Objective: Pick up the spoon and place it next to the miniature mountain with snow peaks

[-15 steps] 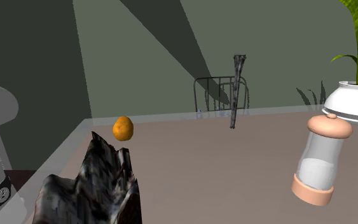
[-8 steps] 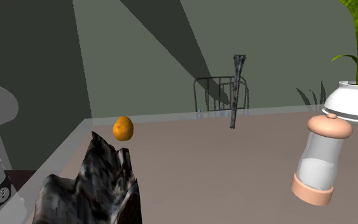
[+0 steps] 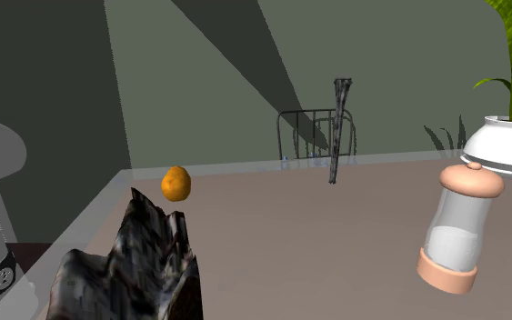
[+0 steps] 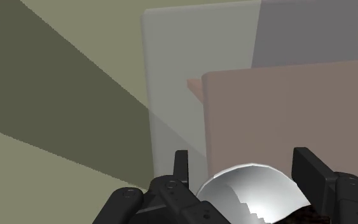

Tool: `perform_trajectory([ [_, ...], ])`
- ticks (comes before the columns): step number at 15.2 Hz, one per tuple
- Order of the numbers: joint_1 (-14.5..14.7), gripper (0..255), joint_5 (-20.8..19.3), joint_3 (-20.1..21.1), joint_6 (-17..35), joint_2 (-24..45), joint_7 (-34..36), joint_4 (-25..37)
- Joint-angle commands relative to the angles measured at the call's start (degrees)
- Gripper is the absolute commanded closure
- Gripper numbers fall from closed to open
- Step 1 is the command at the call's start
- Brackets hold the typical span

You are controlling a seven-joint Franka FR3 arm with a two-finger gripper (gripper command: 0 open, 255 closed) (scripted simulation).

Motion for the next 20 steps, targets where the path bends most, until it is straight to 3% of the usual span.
perform_trajectory([
  [1, -0.11, 255, 0.34, 0.08, 1.36, 0.82, -0.11, -0.58],
  [6, -0.37, 255, 1.13, 0.31, 4.59, 2.63, -0.38, -2.15],
  [13, -0.37, 255, 1.13, 0.31, 4.58, 2.64, -0.39, -2.14],
  [14, -0.37, 0, 1.13, 0.31, 4.58, 2.64, -0.39, -2.14],
  [20, -0.19, 0, 0.82, 0.26, 2.78, 1.9, -0.17, -1.01],
])
